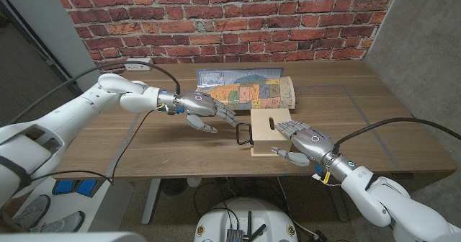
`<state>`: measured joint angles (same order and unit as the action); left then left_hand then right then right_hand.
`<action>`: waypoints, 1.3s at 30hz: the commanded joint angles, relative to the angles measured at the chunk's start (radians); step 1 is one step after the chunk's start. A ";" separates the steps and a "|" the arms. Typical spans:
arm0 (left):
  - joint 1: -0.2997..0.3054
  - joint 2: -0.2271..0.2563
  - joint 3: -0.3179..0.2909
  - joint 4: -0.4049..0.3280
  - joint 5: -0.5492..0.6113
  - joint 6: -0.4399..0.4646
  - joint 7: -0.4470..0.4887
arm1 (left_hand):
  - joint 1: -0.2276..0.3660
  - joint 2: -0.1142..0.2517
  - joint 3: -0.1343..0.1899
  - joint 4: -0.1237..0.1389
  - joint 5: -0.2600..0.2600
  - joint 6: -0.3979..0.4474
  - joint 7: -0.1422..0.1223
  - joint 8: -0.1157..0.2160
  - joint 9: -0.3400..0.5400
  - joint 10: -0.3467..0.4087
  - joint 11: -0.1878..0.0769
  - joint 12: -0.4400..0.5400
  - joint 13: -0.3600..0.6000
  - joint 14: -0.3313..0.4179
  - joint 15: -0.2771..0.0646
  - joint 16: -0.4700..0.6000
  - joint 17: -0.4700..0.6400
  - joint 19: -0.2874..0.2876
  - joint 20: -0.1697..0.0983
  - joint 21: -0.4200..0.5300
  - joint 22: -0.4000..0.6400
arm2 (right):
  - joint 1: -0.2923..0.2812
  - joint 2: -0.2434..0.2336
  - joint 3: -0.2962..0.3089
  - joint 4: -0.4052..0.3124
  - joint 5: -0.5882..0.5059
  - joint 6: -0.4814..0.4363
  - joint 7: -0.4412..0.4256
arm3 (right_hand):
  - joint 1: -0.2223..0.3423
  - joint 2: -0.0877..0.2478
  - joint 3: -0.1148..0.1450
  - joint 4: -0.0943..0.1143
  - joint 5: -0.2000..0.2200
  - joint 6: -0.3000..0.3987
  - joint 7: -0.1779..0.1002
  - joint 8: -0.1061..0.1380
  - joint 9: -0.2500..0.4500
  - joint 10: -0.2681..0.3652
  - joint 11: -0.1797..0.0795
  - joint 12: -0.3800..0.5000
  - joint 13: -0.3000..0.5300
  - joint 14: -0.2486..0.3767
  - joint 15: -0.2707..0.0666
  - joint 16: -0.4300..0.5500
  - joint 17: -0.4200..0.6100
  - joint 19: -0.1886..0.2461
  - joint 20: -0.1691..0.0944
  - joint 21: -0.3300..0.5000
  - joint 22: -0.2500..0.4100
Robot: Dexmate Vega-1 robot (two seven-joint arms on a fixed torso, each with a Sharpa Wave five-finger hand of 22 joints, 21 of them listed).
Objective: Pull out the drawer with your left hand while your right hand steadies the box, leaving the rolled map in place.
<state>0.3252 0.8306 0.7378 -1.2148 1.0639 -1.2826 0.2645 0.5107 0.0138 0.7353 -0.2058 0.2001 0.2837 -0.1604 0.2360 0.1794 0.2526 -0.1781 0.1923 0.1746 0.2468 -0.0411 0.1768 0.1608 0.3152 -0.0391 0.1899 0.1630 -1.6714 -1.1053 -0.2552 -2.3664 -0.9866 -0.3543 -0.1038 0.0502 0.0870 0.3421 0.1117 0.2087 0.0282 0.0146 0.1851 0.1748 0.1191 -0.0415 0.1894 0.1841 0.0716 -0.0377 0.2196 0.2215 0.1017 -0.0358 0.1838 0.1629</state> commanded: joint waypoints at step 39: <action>-0.165 -0.055 0.254 0.044 0.149 0.067 0.161 | 0.201 -0.069 -0.086 0.021 -0.007 0.094 -0.023 0.024 0.004 0.097 -0.029 0.000 0.001 0.088 -0.175 0.003 0.005 -0.040 -0.149 -0.012 0.004 | -0.024 -0.055 0.046 0.018 0.070 0.014 -0.055 | -0.015 0.038 0.015 0.001 0.000 0.014 0.004 0.004 0.001 0.014 0.002 0.004 0.002 0.005 -0.010 -0.003 0.001 0.012 -0.073 0.005 0.003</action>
<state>0.1874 0.7954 0.9448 -1.1885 1.2078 -1.2369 0.4220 0.6954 -0.0524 0.6572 -0.1863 0.1956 0.3645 -0.1832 0.2555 0.1793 0.3397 -0.2058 0.1923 0.1768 0.3239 -0.0424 0.1769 0.1606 0.2853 -0.0400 0.1822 0.1655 -1.6909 -1.1500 -0.2251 -2.3587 -0.9357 -0.3531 -0.1468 0.0421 0.0842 0.3479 0.1109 0.2087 0.0336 0.0199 0.1851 0.1746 0.1247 -0.0359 0.1854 0.1851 0.0717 -0.0377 0.2196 0.2214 0.1054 -0.0395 0.1838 0.1630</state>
